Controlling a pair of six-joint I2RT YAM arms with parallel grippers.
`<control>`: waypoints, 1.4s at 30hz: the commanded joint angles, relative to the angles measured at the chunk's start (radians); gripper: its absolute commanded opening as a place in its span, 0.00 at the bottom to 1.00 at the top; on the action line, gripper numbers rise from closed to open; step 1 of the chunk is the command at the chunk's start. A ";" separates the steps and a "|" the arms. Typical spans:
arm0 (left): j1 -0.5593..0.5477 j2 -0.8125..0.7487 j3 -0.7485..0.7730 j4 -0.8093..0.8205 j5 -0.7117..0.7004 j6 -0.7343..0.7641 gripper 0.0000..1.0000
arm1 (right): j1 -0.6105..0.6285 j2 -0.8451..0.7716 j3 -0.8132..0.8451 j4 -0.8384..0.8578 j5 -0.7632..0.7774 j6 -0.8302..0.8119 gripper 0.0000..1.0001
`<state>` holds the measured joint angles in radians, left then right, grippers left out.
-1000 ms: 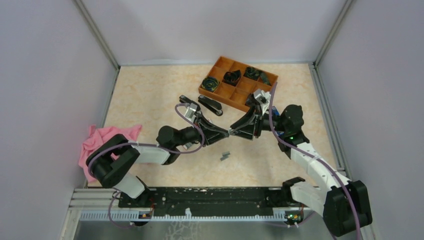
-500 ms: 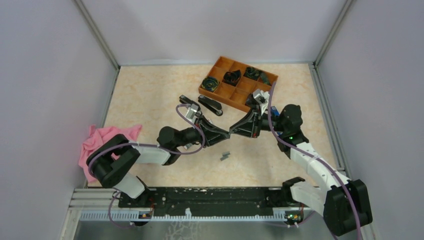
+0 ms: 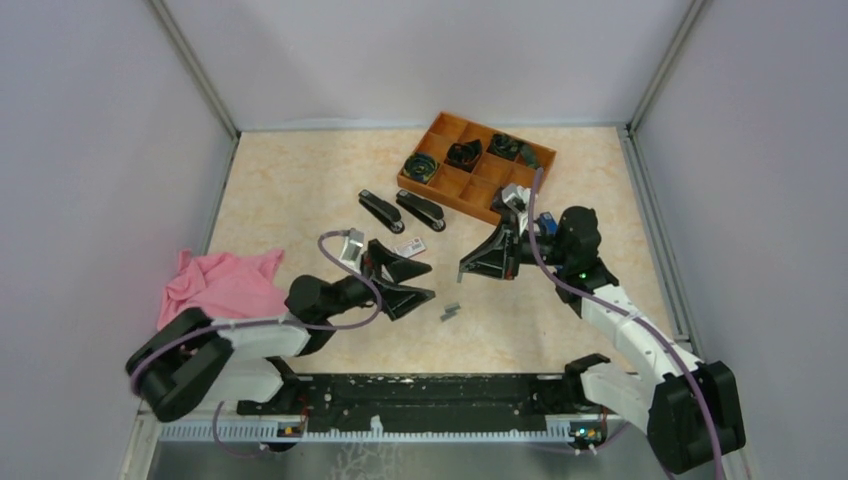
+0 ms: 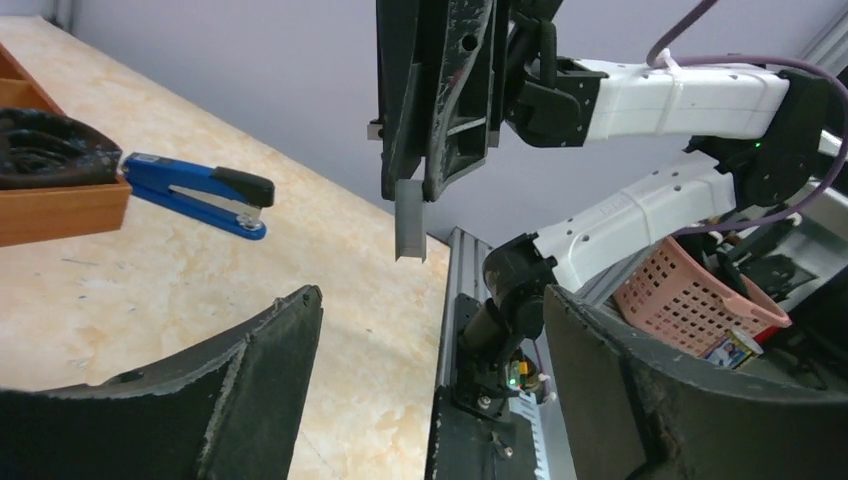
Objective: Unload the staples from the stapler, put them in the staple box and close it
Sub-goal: Pick up the staple from the center of the board, then adjust the staple box at the center of the board.
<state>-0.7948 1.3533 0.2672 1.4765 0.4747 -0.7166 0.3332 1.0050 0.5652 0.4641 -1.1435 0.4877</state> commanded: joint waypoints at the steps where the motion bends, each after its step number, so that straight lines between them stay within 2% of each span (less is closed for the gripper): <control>1: 0.046 -0.252 -0.015 -0.459 -0.067 0.178 0.88 | -0.009 -0.035 0.077 -0.138 0.003 -0.170 0.05; 3: 0.076 -0.358 0.057 -0.872 -0.176 0.265 0.89 | -0.014 -0.039 0.101 -0.226 0.018 -0.247 0.05; 4: 0.083 -0.391 0.085 -1.019 -0.221 0.325 0.89 | -0.017 -0.041 0.107 -0.253 0.026 -0.283 0.05; 6: 0.106 -0.438 0.102 -1.182 -0.310 0.394 0.88 | -0.023 -0.043 0.113 -0.282 0.033 -0.304 0.05; 9: 0.174 -0.437 0.116 -1.307 -0.390 0.406 0.81 | -0.031 -0.045 0.119 -0.308 0.035 -0.334 0.05; 12: 0.251 -0.341 0.149 -1.354 -0.373 0.414 0.72 | -0.036 -0.051 0.118 -0.320 0.036 -0.347 0.06; 15: 0.277 -0.210 0.218 -1.400 -0.399 0.443 0.60 | -0.041 -0.054 0.117 -0.320 0.035 -0.348 0.05; 18: 0.308 -0.074 0.305 -1.470 -0.435 0.464 0.44 | -0.043 -0.056 0.114 -0.320 0.031 -0.348 0.06; 20: 0.341 -0.007 0.366 -1.519 -0.407 0.474 0.36 | -0.045 -0.059 0.111 -0.318 0.027 -0.348 0.06; 26: 0.375 0.067 0.415 -1.544 -0.408 0.454 0.32 | -0.046 -0.060 0.112 -0.315 0.022 -0.347 0.06; 34: 0.386 0.126 0.458 -1.628 -0.410 0.418 0.17 | -0.047 -0.060 0.110 -0.312 0.017 -0.344 0.06; 42: 0.385 0.153 0.459 -1.640 -0.336 0.417 0.16 | -0.047 -0.061 0.108 -0.308 0.016 -0.340 0.06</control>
<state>-0.4141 1.4853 0.7044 -0.1429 0.0906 -0.2947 0.2913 0.9688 0.6376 0.1223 -1.1099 0.1574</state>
